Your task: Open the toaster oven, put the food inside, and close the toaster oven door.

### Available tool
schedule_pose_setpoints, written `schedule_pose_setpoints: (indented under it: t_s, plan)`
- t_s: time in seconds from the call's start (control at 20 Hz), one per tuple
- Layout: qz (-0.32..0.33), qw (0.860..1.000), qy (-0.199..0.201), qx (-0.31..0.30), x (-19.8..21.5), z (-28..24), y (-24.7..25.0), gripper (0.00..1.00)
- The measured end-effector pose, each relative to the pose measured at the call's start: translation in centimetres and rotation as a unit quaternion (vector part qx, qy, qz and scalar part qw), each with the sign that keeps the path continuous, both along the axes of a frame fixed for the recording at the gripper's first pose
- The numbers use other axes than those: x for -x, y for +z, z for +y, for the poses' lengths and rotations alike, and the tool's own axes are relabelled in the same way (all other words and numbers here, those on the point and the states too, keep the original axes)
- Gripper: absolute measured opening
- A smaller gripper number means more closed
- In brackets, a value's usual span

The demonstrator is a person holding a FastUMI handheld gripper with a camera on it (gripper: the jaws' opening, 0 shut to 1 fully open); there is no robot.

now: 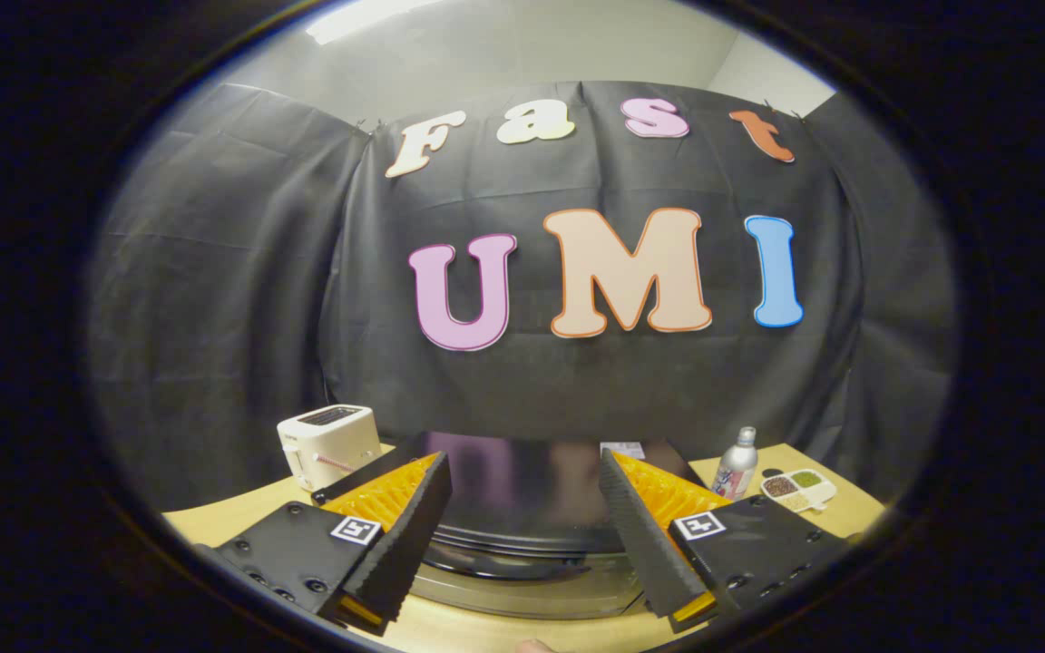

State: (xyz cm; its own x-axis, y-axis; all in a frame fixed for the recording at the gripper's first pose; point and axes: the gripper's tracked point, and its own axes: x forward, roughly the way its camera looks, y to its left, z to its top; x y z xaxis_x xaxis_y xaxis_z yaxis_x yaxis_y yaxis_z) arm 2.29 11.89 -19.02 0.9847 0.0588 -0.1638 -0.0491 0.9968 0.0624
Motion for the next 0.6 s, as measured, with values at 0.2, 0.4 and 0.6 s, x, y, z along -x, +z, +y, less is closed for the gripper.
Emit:
schedule_pose_setpoints:
  t_s: [0.2,0.4,0.6]
  plan:
    - [0.017,1.000,0.001,0.004,0.3,0.6,-2.8,1.00]
    - [0.031,0.999,0.003,-0.006,0.6,0.9,-4.4,1.00]
    - [0.026,1.000,-0.002,-0.009,1.1,0.8,-4.3,1.00]
